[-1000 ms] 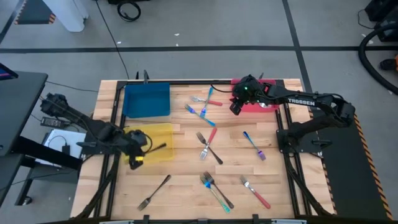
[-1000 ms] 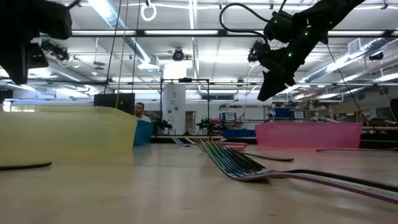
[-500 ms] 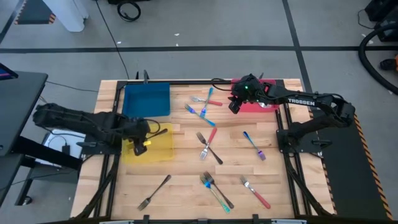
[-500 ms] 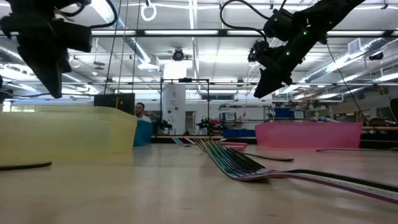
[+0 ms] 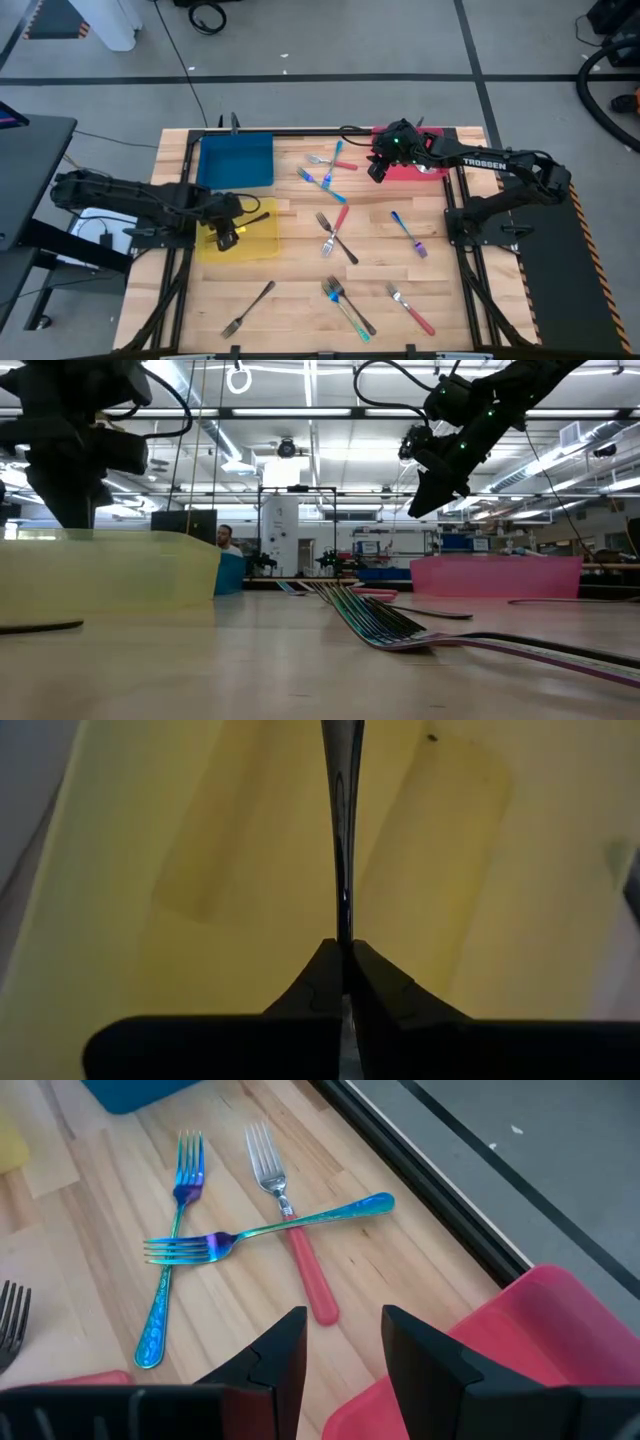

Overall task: Sort silverware by color (type)
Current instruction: Put the black fork into the yellow bin, then put the blue fork into the blue bin

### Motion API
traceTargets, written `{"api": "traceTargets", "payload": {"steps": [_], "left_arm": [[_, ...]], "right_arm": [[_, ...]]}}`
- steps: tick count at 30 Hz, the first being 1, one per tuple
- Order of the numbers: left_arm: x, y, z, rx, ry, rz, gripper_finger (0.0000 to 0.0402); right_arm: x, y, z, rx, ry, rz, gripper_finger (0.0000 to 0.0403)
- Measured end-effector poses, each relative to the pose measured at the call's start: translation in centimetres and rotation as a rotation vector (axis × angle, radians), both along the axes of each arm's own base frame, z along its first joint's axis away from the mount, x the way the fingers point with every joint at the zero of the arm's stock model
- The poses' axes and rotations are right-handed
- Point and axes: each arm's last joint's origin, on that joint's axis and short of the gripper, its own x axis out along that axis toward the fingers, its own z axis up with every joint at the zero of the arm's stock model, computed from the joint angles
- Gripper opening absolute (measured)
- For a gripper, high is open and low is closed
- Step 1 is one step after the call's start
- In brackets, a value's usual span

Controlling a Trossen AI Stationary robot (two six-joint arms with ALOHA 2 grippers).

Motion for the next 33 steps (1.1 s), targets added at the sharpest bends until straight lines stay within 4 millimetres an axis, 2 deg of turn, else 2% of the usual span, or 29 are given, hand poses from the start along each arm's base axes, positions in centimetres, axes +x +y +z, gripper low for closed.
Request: {"api": "traceTargets", "payload": {"steps": [6, 16, 21, 29, 33], "left_arm": [[-0.6, 0.0, -1.4, -0.032, 0.049, 0.052, 0.0018], [-0.2, 0.0, -1.5, -0.052, -0.008, 0.078, 0.0078], [-0.1, -0.1, -1.5, -0.054, -0.019, 0.081, 0.0094], [2.0, -0.1, -0.3, -0.068, -0.266, 0.059, 0.0096], [2.7, -0.2, 0.3, -0.056, -0.356, 0.014, 0.0096]], "right_arm": [[0.0, 0.0, 0.0, -0.001, 0.001, 0.001, 0.0140], [0.0, 0.0, 0.0, -0.012, 0.008, 0.013, 0.0140], [0.3, -0.2, 0.4, -0.090, -0.001, 0.068, 0.0140], [1.5, -0.4, 2.1, -0.230, -0.168, 0.261, 0.0140], [1.6, -0.5, 2.5, -0.282, -0.198, 0.279, 0.0140]]}}
